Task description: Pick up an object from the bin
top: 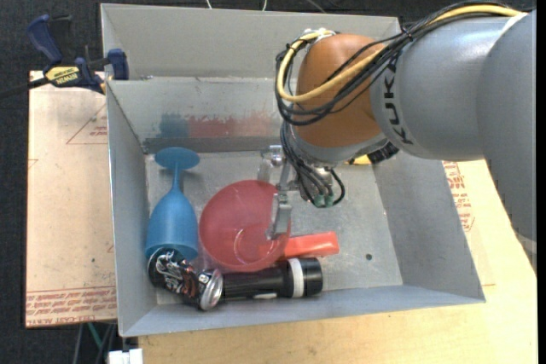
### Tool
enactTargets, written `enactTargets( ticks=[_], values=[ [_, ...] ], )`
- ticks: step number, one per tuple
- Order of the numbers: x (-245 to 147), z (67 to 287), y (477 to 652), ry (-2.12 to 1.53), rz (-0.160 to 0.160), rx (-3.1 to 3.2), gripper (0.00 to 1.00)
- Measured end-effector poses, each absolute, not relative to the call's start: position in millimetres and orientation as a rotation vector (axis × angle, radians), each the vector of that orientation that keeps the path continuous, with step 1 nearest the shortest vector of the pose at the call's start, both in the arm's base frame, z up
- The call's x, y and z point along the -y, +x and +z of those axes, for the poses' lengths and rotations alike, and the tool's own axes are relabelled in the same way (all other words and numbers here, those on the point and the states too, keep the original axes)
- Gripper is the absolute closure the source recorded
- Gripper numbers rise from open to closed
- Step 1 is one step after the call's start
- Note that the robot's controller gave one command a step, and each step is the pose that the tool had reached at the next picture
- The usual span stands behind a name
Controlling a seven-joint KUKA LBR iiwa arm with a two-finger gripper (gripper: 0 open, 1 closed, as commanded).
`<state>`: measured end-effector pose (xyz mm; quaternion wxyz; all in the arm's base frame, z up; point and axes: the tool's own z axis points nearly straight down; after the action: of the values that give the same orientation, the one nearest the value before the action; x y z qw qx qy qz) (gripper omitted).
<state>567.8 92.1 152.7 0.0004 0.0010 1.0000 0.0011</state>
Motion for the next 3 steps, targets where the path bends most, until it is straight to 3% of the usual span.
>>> enactTargets(
  ticks=[1,2,3],
  values=[
    [-150.0,71.5,551.9,-0.189,0.007,-3.126,0.0],
    [-143.9,78.7,554.0,-0.148,0.007,-3.116,1.0],
    [-143.9,78.7,554.0,-0.148,0.007,-3.116,1.0]
  ],
)
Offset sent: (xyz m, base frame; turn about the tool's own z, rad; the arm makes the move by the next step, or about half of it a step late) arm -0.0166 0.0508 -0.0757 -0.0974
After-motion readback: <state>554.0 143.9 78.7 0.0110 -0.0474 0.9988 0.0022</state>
